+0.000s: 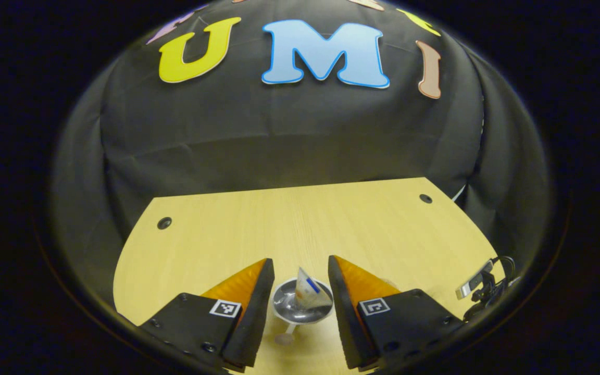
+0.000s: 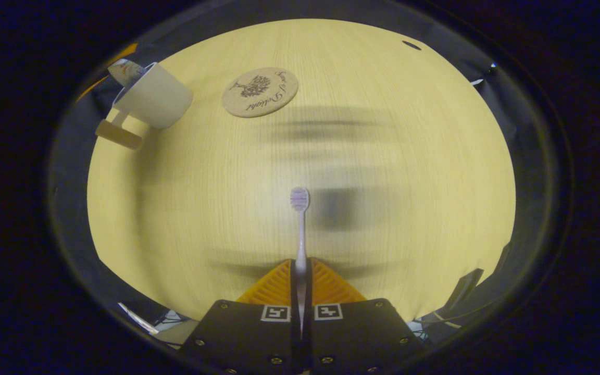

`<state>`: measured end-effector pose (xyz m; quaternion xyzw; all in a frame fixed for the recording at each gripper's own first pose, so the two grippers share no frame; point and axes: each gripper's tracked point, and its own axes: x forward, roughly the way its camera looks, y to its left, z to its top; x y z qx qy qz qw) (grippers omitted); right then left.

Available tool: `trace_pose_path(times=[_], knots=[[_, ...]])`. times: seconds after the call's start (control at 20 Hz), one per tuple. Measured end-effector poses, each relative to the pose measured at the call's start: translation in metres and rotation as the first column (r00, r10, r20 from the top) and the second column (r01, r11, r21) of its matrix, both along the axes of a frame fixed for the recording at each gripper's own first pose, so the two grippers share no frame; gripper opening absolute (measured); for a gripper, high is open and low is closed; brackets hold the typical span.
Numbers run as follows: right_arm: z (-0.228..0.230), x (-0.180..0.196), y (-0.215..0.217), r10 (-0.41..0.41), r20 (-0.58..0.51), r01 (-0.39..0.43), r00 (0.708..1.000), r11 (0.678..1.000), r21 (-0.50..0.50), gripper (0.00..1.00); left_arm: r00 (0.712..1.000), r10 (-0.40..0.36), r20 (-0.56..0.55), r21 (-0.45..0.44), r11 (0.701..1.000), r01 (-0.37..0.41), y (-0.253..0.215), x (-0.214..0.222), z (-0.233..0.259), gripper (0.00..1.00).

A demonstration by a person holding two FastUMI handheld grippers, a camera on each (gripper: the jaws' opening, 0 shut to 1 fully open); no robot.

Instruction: Put the toothbrush and toothpaste on the desktop into the cup, then pick up the cup and place it on the coaster on the desktop.

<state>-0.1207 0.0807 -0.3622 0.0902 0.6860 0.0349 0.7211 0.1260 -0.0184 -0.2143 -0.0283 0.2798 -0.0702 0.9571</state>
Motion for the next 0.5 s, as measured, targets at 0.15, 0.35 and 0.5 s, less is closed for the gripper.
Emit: trace_pose_path(times=[0.15,0.35,0.5], knots=[[0.014,0.016,0.004,-0.073,0.036,0.071,0.997,0.996,0.051,0.02,1.0,0.012,0.015,-0.024,1.0,-0.011,0.007,-0.016,0.014,0.68],[0.048,0.062,0.007,-0.121,0.143,0.109,0.982,0.99,0.089,0.02,0.999,0.037,0.01,-0.048,0.998,-0.036,0.023,-0.04,0.02,0.68],[0.086,0.108,0.02,-0.133,0.246,0.106,0.96,0.987,0.122,0.02,0.997,0.083,0.002,-0.048,0.995,-0.083,0.051,-0.059,0.018,0.68]])
